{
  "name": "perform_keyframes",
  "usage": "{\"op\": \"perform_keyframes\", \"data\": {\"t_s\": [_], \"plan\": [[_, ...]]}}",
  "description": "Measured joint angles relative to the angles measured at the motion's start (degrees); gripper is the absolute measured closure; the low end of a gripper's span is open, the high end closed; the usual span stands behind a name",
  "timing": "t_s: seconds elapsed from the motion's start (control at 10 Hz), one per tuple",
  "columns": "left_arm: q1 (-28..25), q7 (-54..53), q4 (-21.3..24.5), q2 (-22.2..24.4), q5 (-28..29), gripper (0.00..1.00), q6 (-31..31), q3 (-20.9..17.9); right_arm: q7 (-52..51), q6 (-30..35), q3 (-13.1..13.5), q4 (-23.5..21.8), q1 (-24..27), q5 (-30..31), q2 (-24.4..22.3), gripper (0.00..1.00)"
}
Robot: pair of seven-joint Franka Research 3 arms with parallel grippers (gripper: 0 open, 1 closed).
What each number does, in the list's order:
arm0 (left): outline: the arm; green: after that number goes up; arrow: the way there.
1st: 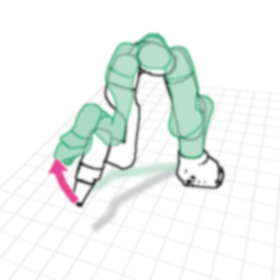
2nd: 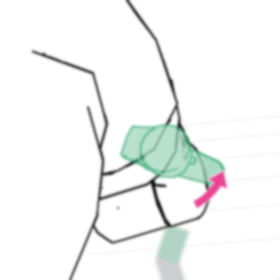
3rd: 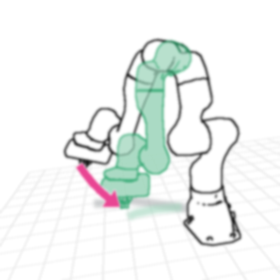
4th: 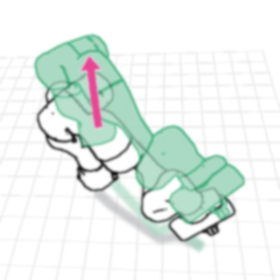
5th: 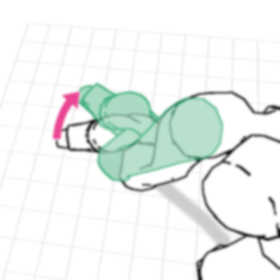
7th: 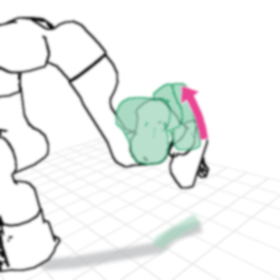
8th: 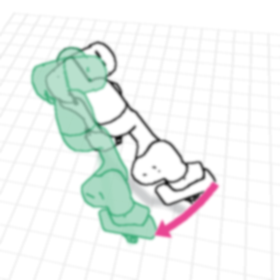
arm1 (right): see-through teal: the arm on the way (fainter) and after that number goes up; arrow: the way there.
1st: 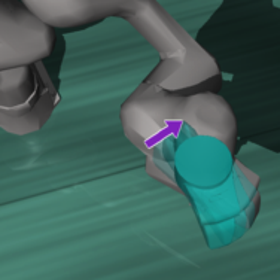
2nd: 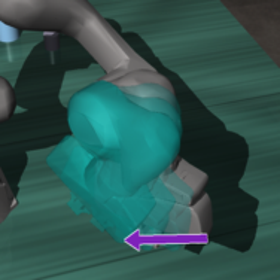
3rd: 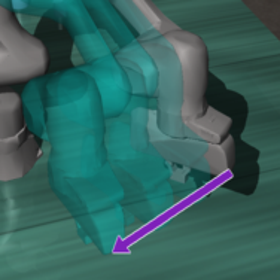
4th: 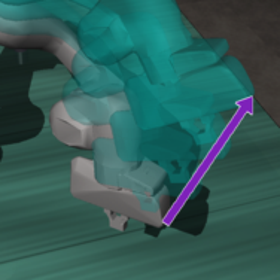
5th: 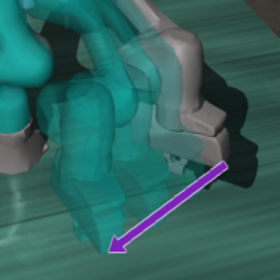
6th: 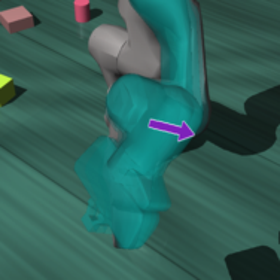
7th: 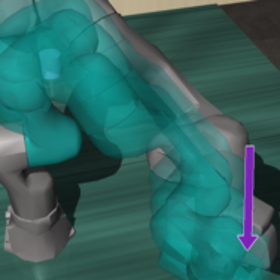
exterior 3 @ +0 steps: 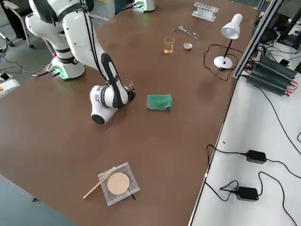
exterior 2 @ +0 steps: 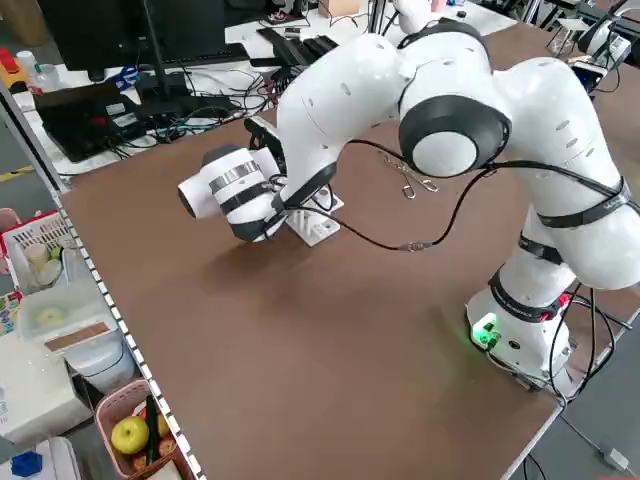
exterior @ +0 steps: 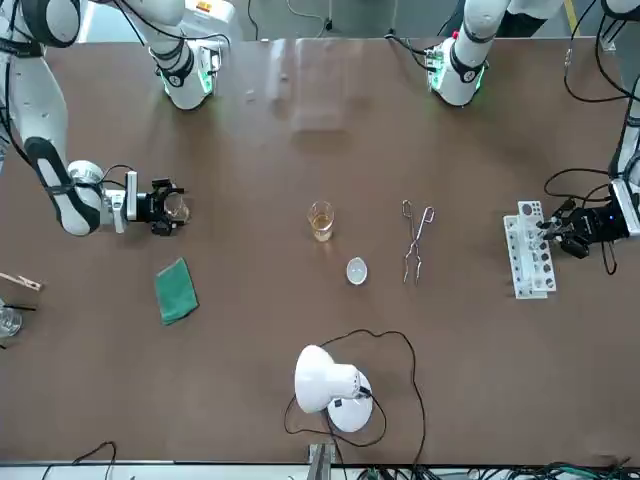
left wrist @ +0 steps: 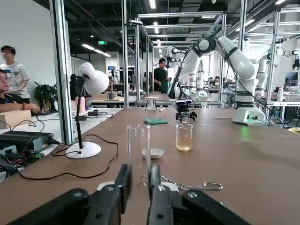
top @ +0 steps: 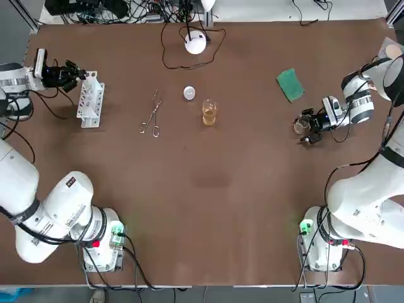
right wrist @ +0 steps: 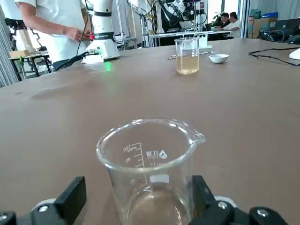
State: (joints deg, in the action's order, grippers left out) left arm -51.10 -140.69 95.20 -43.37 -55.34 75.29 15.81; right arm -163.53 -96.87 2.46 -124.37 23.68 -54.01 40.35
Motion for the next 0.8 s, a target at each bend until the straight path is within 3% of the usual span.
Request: {"op": "perform_keyframes", "data": {"t_s": [0.4, 0.8], "plan": [[-2.15, 0.01, -0.31, 1.34, 0.43, 0.79, -0.7, 3.0, -0.02, 0.01, -0.07, 0.13, -0.13, -0.01, 0.39, 0.03], [-1.94, 0.09, 0.05, 3.47, 1.58, 0.79, -2.25, 4.94, -0.03, 0.08, -0.1, 0.31, -0.15, -0.35, 0.4, 0.28]]}}
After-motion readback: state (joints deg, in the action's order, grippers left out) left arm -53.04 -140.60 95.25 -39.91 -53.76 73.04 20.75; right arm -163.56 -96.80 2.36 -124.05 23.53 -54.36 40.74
